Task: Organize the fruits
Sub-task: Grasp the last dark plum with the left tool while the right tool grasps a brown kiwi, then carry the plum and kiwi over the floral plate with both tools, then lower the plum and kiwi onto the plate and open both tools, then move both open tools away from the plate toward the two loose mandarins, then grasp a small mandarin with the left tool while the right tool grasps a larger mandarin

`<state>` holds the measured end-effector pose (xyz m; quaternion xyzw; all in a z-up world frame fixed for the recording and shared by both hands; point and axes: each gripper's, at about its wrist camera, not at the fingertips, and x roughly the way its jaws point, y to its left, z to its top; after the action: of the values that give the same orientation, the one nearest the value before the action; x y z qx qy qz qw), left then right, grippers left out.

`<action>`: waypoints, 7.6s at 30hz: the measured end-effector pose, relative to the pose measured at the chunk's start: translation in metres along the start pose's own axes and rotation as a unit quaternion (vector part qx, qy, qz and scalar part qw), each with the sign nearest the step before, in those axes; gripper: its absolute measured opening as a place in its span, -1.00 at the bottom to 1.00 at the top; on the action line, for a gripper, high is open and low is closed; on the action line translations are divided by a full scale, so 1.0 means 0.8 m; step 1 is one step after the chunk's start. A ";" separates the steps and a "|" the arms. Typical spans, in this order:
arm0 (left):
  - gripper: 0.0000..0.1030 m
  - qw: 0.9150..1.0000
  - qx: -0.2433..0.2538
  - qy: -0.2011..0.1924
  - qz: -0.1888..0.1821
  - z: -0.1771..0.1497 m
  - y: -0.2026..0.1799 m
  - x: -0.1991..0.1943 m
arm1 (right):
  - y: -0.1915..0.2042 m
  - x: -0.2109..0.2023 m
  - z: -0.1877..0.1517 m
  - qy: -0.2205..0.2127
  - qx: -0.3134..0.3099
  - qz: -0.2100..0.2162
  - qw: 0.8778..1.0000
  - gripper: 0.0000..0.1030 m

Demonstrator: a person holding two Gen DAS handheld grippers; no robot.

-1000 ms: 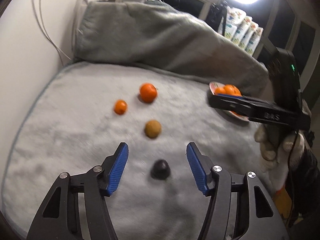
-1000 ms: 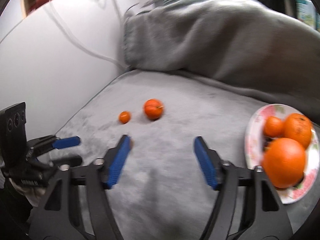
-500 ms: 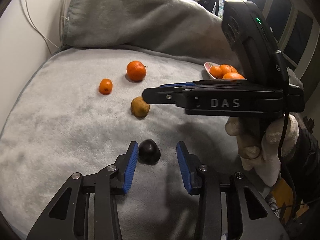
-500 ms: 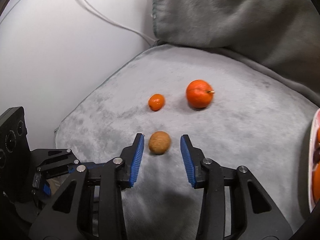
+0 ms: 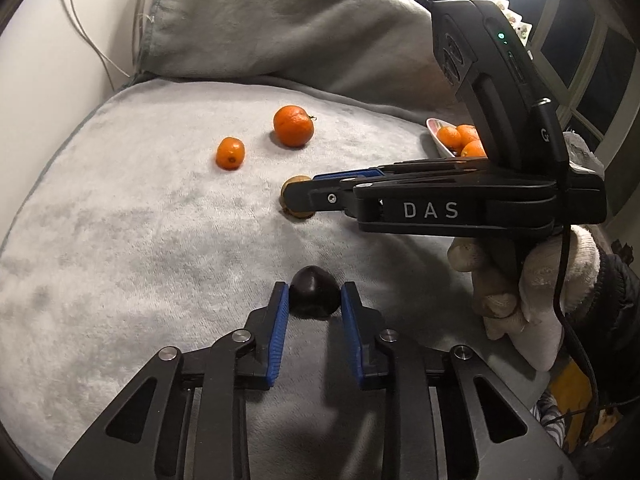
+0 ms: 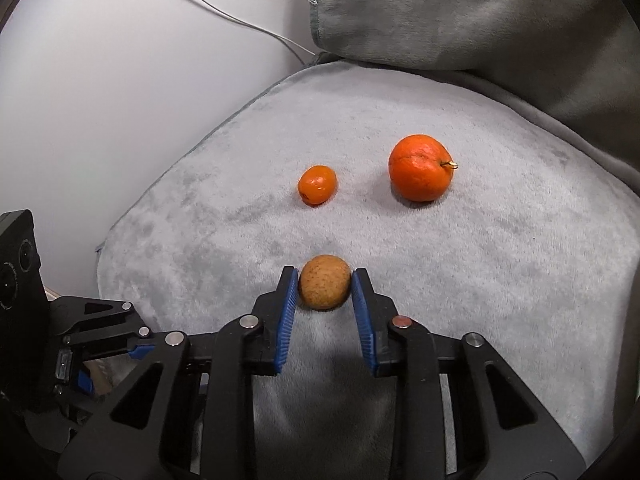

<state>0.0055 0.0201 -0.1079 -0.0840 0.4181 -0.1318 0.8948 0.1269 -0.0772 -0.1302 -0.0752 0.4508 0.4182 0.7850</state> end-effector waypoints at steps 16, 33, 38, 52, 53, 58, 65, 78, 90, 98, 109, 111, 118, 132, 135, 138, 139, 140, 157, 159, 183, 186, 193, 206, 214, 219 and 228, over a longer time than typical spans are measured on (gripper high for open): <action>-0.54 1.000 -0.008 -0.023 -0.020 0.017 -0.010 -0.012 | -0.022 -0.074 -0.013 -0.063 0.032 -0.019 0.997 -0.44; -0.54 0.996 0.030 -0.067 -0.052 0.076 -0.059 -0.009 | -0.102 -0.223 -0.072 -0.158 0.102 -0.114 0.975 -0.44; -0.54 0.994 0.042 -0.073 -0.068 0.096 -0.078 0.002 | -0.135 -0.264 -0.099 -0.177 0.134 -0.146 0.964 -0.44; -0.54 0.990 0.074 -0.070 -0.100 0.134 -0.134 0.041 | -0.207 -0.317 -0.132 -0.203 0.184 -0.193 0.942 -0.44; -0.54 0.990 0.075 -0.070 -0.101 0.136 -0.136 0.044 | -0.211 -0.317 -0.132 -0.203 0.187 -0.194 0.941 -0.44; -0.54 0.989 0.081 -0.064 -0.109 0.148 -0.148 0.060 | -0.230 -0.319 -0.137 -0.200 0.200 -0.203 0.937 -0.44; -0.54 0.988 0.092 -0.055 -0.114 0.164 -0.162 0.082 | -0.255 -0.313 -0.141 -0.194 0.215 -0.208 0.934 -0.44; -0.54 0.988 0.099 -0.038 -0.114 0.178 -0.173 0.111 | -0.275 -0.300 -0.140 -0.187 0.224 -0.206 0.934 -0.44; -0.54 0.988 0.096 -0.027 -0.121 0.185 -0.176 0.127 | -0.284 -0.291 -0.137 -0.181 0.229 -0.199 0.935 -0.44; -0.53 0.987 0.099 -0.026 -0.125 0.189 -0.180 0.131 | -0.285 -0.288 -0.135 -0.179 0.229 -0.196 0.937 -0.44; -0.10 0.986 0.094 -0.025 -0.133 0.192 -0.184 0.135 | -0.284 -0.284 -0.135 -0.181 0.229 -0.182 0.939 -0.41; 0.03 0.986 0.093 -0.028 -0.135 0.193 -0.185 0.133 | -0.282 -0.285 -0.134 -0.184 0.229 -0.180 0.939 -0.09; 0.49 0.986 0.105 -0.037 -0.127 0.193 -0.188 0.123 | -0.277 -0.294 -0.135 -0.204 0.231 -0.192 0.932 0.65; 0.57 0.986 0.128 -0.062 -0.088 0.190 -0.196 0.099 | -0.269 -0.304 -0.134 -0.211 0.232 -0.198 0.929 0.75; 0.57 0.986 0.130 -0.068 -0.085 0.189 -0.196 0.092 | -0.265 -0.307 -0.132 -0.215 0.231 -0.198 0.928 0.75; 0.57 0.985 0.134 -0.074 -0.082 0.188 -0.195 0.084 | -0.258 -0.309 -0.130 -0.217 0.228 -0.199 0.928 0.75; 0.57 0.985 0.134 -0.076 -0.082 0.188 -0.195 0.082 | -0.256 -0.310 -0.129 -0.218 0.227 -0.200 0.928 0.75; 0.57 0.984 0.135 -0.079 -0.082 0.188 -0.194 0.079 | -0.253 -0.310 -0.128 -0.218 0.226 -0.200 0.928 0.75; 0.57 0.983 0.124 -0.119 -0.062 0.176 -0.163 0.023 | -0.204 -0.309 -0.097 -0.224 0.190 -0.185 0.938 0.75; 0.57 0.983 0.124 -0.123 -0.058 0.174 -0.157 0.017 | -0.197 -0.306 -0.091 -0.223 0.184 -0.182 0.940 0.75; 0.57 0.992 0.052 -0.115 0.019 0.129 -0.020 -0.011 | -0.103 -0.209 0.011 -0.178 0.094 -0.114 0.973 0.75; 0.56 0.994 0.037 -0.101 0.024 0.119 0.002 -0.008 | -0.093 -0.192 0.023 -0.169 0.087 -0.110 0.976 0.75; 0.52 0.996 0.010 -0.080 0.027 0.099 0.038 -0.003 | -0.076 -0.151 0.045 -0.145 0.077 -0.082 0.983 0.75; 0.08 0.999 -0.015 -0.044 0.009 0.106 0.060 0.036 | -0.067 -0.073 0.072 -0.085 0.083 -0.034 0.992 0.62; -0.17 1.000 -0.015 -0.024 0.009 0.113 0.067 0.060 | -0.073 -0.026 0.078 -0.044 0.083 -0.027 0.995 0.12; -0.23 1.000 -0.018 -0.013 0.013 0.112 0.072 0.071 | -0.076 -0.006 0.079 -0.031 0.080 -0.026 0.996 0.05; -0.37 1.000 -0.022 -0.002 0.016 0.115 0.076 0.081 | -0.074 0.017 0.082 -0.012 0.066 -0.030 0.997 -0.08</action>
<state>0.1262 0.0619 -0.1121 -0.0968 0.4208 -0.1080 0.8955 0.2149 -0.0744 -0.1180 -0.0315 0.4653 0.3648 0.8059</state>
